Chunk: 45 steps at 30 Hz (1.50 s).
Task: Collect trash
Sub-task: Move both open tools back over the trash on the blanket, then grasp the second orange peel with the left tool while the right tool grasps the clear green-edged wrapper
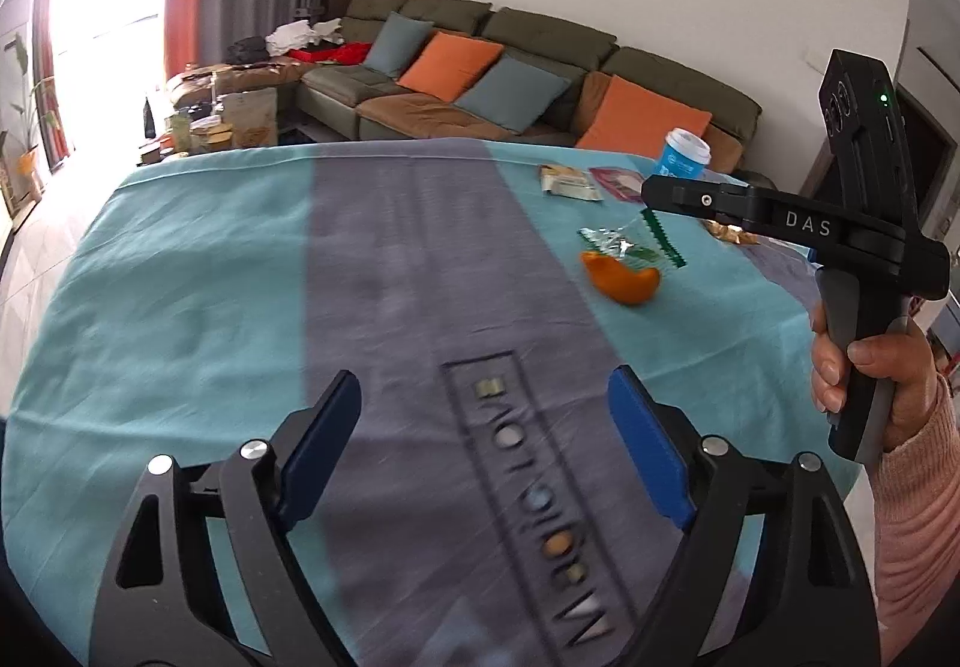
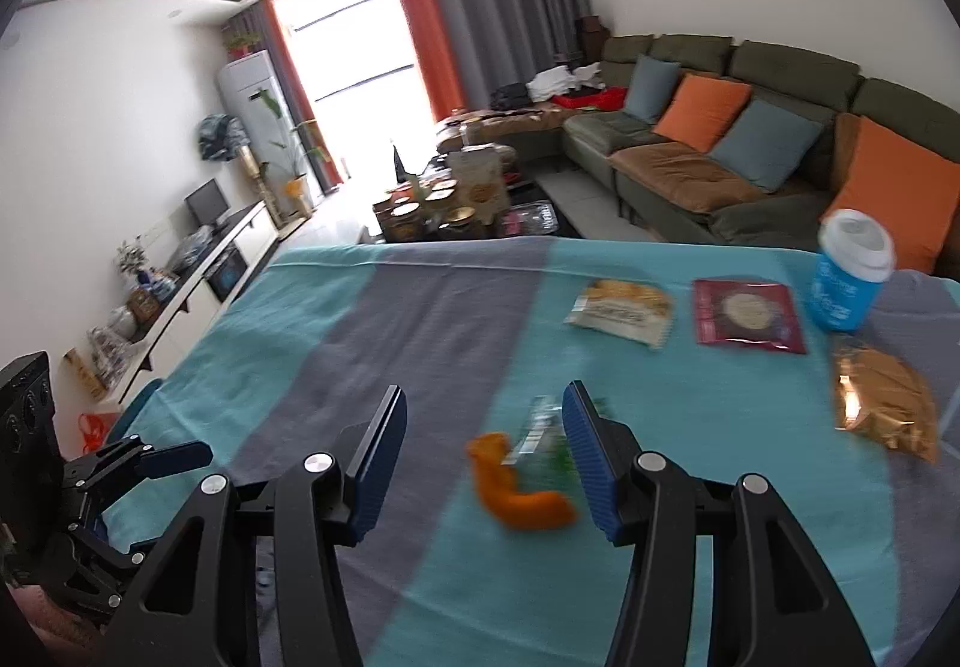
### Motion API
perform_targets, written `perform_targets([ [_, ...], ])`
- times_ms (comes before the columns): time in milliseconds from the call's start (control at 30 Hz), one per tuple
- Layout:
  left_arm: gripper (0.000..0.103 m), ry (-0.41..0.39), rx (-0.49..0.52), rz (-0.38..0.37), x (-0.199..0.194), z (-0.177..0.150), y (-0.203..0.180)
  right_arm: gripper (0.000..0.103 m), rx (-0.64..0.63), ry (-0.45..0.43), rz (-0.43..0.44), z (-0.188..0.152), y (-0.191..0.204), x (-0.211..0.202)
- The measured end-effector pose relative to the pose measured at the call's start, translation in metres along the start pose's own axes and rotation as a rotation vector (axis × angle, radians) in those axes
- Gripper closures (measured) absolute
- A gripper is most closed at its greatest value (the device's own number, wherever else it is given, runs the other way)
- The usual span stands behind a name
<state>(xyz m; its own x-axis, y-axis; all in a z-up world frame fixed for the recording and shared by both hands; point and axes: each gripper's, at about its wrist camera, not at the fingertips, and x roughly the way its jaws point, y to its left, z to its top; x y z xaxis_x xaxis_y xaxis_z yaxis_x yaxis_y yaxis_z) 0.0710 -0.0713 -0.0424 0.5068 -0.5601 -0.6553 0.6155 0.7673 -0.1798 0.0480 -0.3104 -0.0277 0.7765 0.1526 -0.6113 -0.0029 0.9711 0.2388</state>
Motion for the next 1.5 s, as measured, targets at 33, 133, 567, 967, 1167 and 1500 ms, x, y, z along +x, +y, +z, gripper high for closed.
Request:
perform_targets([
  [33, 0.021, 0.003, 0.004, -0.005, 0.004, 0.003, -0.004, 0.051, 0.005, -0.001, -0.006, 0.0, -0.005, 0.0],
  [133, 0.023, 0.02, 0.015, -0.021, 0.018, 0.011, -0.017, 0.051, 0.024, 0.005, -0.023, -0.001, -0.018, 0.001],
  [567, 0.032, 0.102, 0.01, -0.041, 0.072, 0.035, -0.043, 0.052, 0.074, 0.059, -0.007, -0.008, -0.048, 0.022],
  [967, 0.048, 0.156, 0.019, -0.103, 0.103, 0.051, -0.062, 0.077, 0.084, 0.105, 0.041, -0.012, -0.052, 0.038],
  [1167, 0.057, 0.195, -0.003, -0.13, 0.121, 0.055, -0.068, 0.092, 0.08, 0.105, 0.046, -0.014, -0.051, 0.038],
  [1500, 0.056, 0.237, -0.044, -0.165, 0.143, 0.064, -0.071, 0.092, 0.109, 0.096, 0.067, -0.014, -0.057, 0.038],
])
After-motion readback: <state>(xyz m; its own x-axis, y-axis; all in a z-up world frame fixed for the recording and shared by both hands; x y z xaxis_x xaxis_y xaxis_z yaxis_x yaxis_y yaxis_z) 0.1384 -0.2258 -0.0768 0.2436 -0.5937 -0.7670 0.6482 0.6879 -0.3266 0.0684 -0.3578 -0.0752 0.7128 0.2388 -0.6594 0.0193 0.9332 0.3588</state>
